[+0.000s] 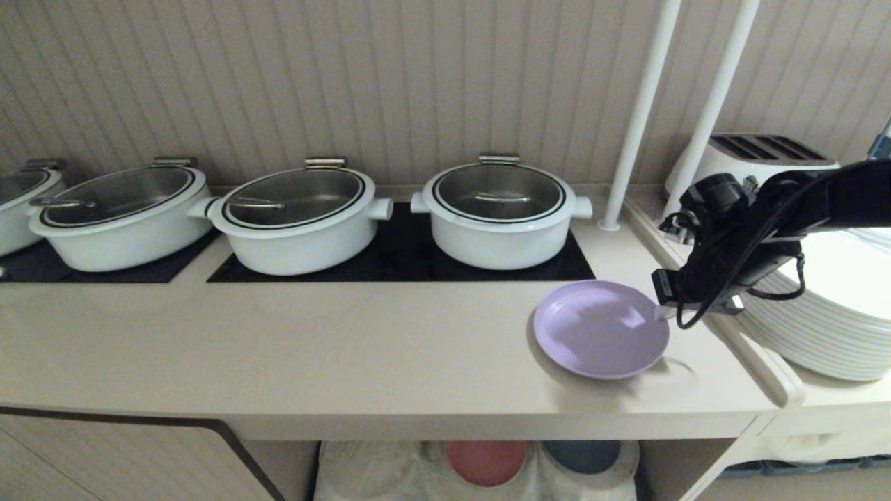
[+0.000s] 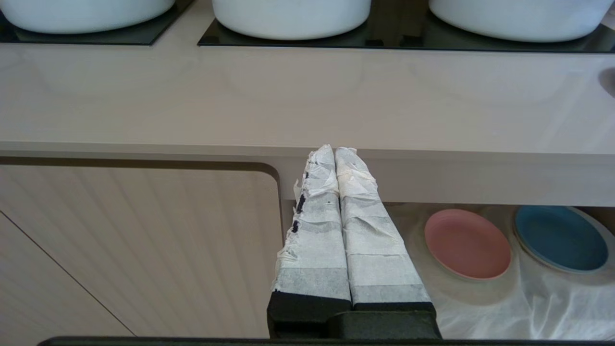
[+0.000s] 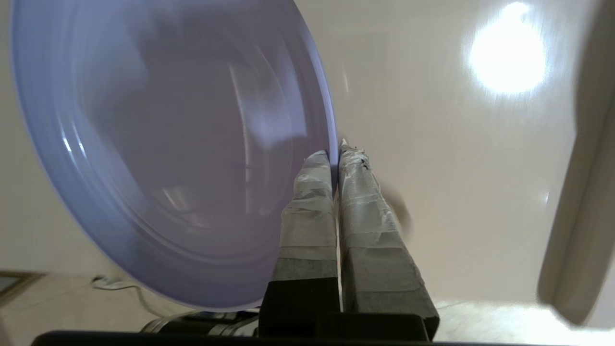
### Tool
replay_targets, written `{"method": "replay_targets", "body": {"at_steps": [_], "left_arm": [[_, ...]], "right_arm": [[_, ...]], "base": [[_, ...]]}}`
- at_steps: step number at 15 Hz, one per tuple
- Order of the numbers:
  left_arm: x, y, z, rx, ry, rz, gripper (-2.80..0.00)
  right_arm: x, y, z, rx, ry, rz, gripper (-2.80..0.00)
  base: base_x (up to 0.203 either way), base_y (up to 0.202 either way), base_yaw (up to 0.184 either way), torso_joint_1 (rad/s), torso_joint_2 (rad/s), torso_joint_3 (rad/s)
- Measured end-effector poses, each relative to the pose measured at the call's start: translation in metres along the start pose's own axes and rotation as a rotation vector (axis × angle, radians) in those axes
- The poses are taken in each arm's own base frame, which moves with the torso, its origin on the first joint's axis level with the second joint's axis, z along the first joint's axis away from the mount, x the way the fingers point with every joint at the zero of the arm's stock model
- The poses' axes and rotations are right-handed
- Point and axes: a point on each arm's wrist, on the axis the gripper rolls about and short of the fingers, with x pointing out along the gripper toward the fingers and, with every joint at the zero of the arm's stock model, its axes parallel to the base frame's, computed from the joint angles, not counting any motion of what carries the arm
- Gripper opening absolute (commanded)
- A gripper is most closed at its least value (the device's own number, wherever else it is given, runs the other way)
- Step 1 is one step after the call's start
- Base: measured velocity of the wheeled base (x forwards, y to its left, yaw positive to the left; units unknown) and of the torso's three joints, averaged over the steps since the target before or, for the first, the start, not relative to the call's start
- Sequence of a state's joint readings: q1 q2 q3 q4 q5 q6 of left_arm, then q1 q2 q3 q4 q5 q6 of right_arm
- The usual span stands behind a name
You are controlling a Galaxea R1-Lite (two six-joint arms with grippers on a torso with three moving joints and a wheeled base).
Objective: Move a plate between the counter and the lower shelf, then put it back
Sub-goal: Pick up the plate, then put the plate in the cupboard
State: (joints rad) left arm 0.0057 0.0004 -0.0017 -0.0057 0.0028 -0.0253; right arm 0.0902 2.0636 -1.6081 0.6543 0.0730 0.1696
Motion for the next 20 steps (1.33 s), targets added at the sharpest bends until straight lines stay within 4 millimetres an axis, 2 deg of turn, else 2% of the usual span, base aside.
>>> {"method": "replay_targets", "body": {"at_steps": [10,15,20], "left_arm": [[0.0,0.0,0.0,0.0,0.0,0.0,-2.8],[0.0,0.0,0.0,0.0,0.0,0.0,-2.8],[0.0,0.0,0.0,0.0,0.0,0.0,-2.8]], "right_arm": [[-0.035,-0.003,-0.035,0.15,-0.013,0.062,-2.8],[-0.049,-0.007,-0.067,0.148,-0.044,0.077,-2.8],[-0.075,-0.011,-0.103,0.146,-0.044,0.176,-2.8]], "base": [[0.0,0.0,0.0,0.0,0.0,0.0],[0.0,0.0,0.0,0.0,0.0,0.0],[0.0,0.0,0.0,0.0,0.0,0.0]]}}
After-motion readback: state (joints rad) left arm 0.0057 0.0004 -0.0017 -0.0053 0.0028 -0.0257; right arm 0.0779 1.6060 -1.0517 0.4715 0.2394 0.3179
